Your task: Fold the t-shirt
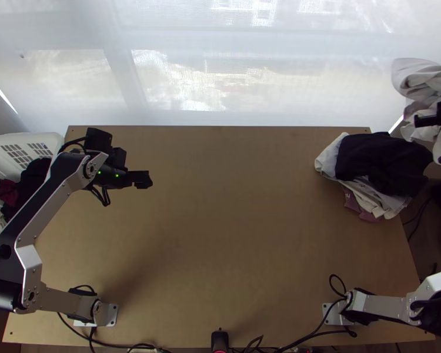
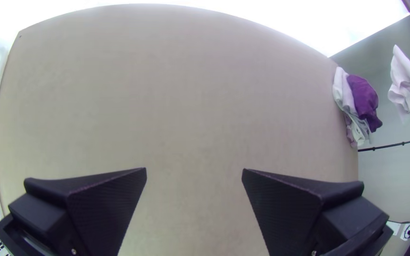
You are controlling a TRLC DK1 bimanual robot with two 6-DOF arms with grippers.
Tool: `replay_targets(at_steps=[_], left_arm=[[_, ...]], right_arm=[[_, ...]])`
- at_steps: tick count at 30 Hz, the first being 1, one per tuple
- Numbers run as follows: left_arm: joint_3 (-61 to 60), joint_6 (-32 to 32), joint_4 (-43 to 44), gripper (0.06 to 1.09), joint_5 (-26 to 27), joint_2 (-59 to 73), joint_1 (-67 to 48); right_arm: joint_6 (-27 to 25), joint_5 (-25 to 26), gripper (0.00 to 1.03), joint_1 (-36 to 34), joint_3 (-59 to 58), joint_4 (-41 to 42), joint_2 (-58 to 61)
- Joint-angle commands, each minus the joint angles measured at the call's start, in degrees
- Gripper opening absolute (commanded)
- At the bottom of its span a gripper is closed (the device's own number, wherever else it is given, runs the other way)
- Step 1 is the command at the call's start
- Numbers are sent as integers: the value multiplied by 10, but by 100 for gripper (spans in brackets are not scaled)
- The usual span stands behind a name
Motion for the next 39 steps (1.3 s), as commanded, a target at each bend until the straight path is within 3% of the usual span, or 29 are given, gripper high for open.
replay_targets(at_steps=[1, 8, 22, 35, 37, 39], left_arm=[[-39, -2, 0, 104, 1, -40, 15], [-64, -2, -3, 104, 1, -68, 35], [-102, 2, -15, 104, 1, -117, 73], [-123, -4, -13, 104, 2, -126, 77], [-123, -4, -12, 104, 2, -126, 78], [-123, -6, -11, 104, 2, -126, 79]], right_arm=[[-17, -67, 2, -124, 88, 8, 81], [-41, -87, 3, -132, -16, 33, 89], [-39, -43, 3, 3, -294, 135, 75], [-37, -31, 4, 44, -343, 145, 106], [-34, -31, 20, 44, -346, 145, 111], [-25, -30, 45, 44, -346, 143, 106]])
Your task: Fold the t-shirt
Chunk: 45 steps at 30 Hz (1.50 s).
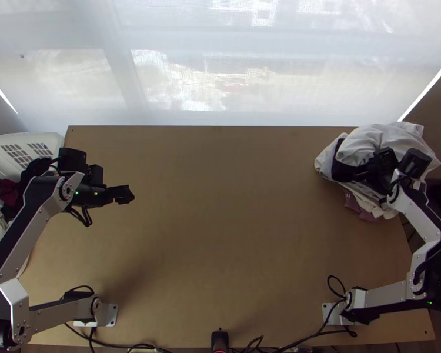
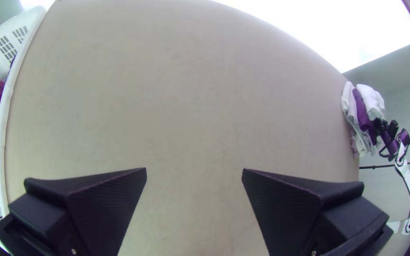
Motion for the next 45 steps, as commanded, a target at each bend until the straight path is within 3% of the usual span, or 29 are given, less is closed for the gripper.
replay_targets(at_steps=[1, 4, 7, 13, 19, 25, 32, 38, 45], left_arm=[[-5, -3, 3, 104, 1, -2, 4], [-6, -6, 7, 104, 1, -2, 4], [-10, -9, 11, 104, 1, -1, 4], [-20, -11, 14, 104, 1, -4, 4], [-36, -11, 17, 104, 1, -10, 4], [-46, -12, 18, 104, 1, -18, 5], [-65, -11, 18, 104, 1, -29, 13], [-76, -12, 18, 104, 1, -35, 16], [-76, -11, 13, 104, 1, -34, 22]], right_arm=[[20, 3, 58, 12, -21, -6, 1], [32, 5, 85, 12, -35, -10, -22], [44, 5, 98, 11, -57, -15, -55], [88, 5, 98, 6, -61, -26, -169], [151, 5, 98, 18, 30, -46, -217], [204, 6, 98, 32, 157, -63, -112], [204, 28, 98, 35, 244, -59, 68], [203, 35, 98, 20, 217, -52, 161], [196, 38, 98, 13, 103, 18, 196]])
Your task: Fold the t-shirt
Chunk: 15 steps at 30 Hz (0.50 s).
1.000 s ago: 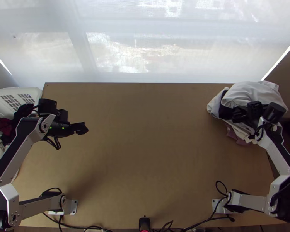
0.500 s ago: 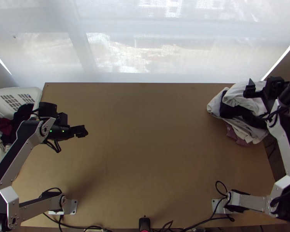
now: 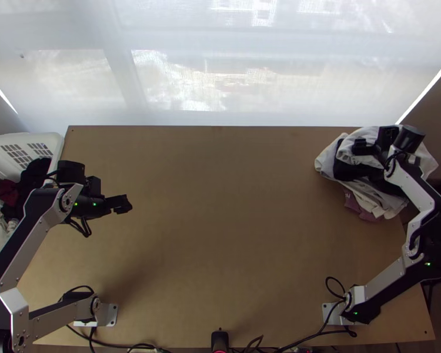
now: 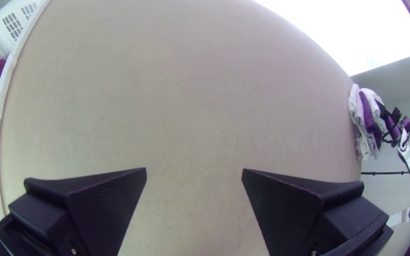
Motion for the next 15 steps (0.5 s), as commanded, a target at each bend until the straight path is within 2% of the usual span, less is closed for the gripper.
replay_targets(at_steps=[1, 9, 15], left_arm=[[-3, 1, -6, 104, 0, -1, 4], [4, 4, -31, 104, -2, -14, 18], [6, 5, -35, 104, -2, -24, 20]], right_arm=[[-6, 6, 98, -10, -82, 49, 62], [-21, 5, 98, -24, -137, 92, 84], [-3, 4, 98, -25, -120, 91, 22]])
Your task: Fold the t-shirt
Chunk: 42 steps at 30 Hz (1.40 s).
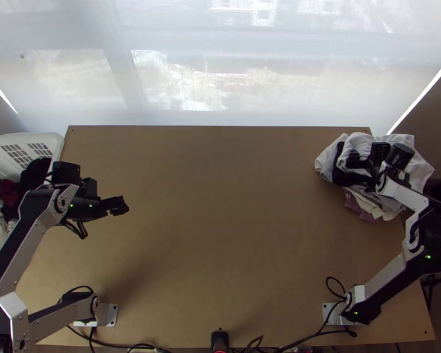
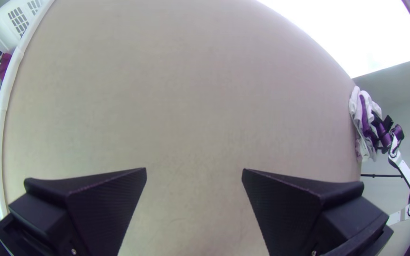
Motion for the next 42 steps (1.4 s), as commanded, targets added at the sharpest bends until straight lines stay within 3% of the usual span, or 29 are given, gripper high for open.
replay_targets(at_steps=[1, 14, 20, 27, 34, 36, 38, 42], left_arm=[[3, 1, -7, 104, -1, -13, 5], [-2, 13, 4, 104, -3, -67, 5], [-5, 18, 40, 104, -16, -117, 5], [-53, 61, 98, 104, -80, -199, 0], [-157, 117, 135, 104, -94, -320, 0], [-195, 143, 151, 104, -97, -364, -1], [-230, 158, 170, 104, -106, -409, 0], [-290, 190, 200, 104, -125, -483, 6]], right_arm=[[16, 2, 98, -3, 2, -10, -52], [71, 2, 98, 57, 102, -113, -214], [139, 2, 98, 112, 106, -166, -312], [144, 16, 98, 277, -28, -206, -494], [158, 73, 98, 321, -154, -277, -613], [189, 105, 98, 339, -217, -246, -680], [190, 150, 98, 365, -277, -222, -743], [166, 159, 98, 364, -327, -261, -787]])
